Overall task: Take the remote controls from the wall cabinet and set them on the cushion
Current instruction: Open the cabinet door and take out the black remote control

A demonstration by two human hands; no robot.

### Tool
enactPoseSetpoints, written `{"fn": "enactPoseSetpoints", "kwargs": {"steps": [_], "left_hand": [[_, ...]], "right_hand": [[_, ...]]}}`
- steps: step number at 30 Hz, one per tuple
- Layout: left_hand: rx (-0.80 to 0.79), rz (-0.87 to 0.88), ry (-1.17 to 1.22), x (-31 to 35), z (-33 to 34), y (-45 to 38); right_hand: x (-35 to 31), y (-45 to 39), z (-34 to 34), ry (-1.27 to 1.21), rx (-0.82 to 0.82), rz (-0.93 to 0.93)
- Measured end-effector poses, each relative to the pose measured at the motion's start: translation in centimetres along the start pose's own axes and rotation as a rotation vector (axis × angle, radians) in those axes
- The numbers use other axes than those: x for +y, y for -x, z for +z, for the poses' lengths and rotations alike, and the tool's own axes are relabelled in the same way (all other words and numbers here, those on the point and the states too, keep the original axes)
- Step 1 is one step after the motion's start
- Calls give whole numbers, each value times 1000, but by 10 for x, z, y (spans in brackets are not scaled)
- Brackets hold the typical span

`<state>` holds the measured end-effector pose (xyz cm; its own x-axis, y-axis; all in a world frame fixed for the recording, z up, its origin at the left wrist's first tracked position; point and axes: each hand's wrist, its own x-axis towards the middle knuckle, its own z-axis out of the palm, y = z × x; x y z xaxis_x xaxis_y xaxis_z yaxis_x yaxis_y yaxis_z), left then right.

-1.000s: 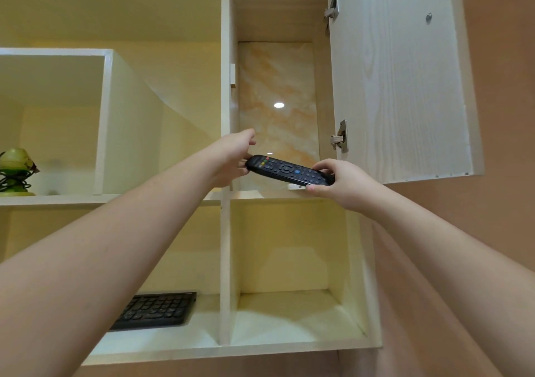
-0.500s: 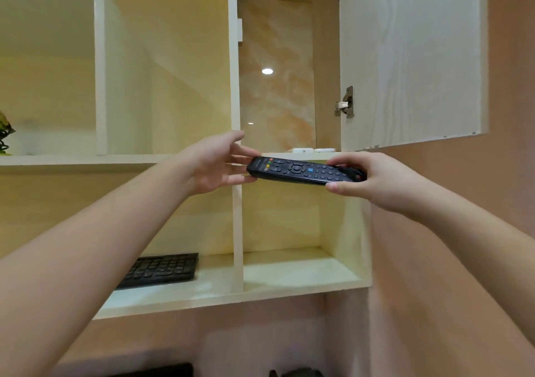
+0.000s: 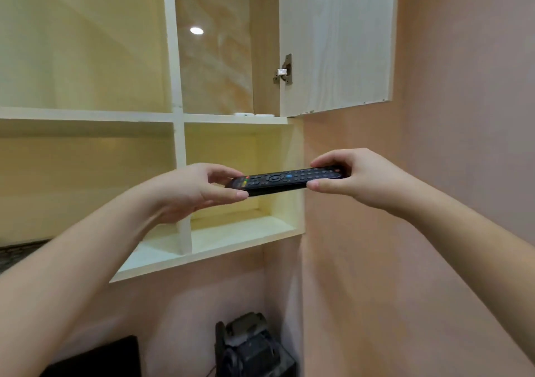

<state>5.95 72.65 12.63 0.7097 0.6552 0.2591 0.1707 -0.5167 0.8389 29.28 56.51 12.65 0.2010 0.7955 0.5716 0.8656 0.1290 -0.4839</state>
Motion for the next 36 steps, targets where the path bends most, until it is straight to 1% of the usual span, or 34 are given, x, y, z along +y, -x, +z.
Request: {"fn": "enactPoseSetpoints", "kwargs": {"steps": [2,5,9,15,18,21,26,36], "left_hand": [[-21,41,-126,-5,15,-2],[-34,89,-164,-8,38,-5],[-97,132,-50,-6,71,-8],[-193,199,31,4,125,-11],[-270,210,148,12,158,-7],[-332,211,204,22,198,-1],[-483,245,242,49,274,17],[-685,288,333,113,402,82]], "right_hand": [[4,17,-6,16,-12,48],[11,45,-16,55,-30,121],[22,80,-33,94,-41,208],[41,134,-63,91,-7,319],[48,165,-80,70,2,373],[54,203,-98,61,47,423],[58,282,-139,74,137,536],[29,419,-222,158,267,743]]}}
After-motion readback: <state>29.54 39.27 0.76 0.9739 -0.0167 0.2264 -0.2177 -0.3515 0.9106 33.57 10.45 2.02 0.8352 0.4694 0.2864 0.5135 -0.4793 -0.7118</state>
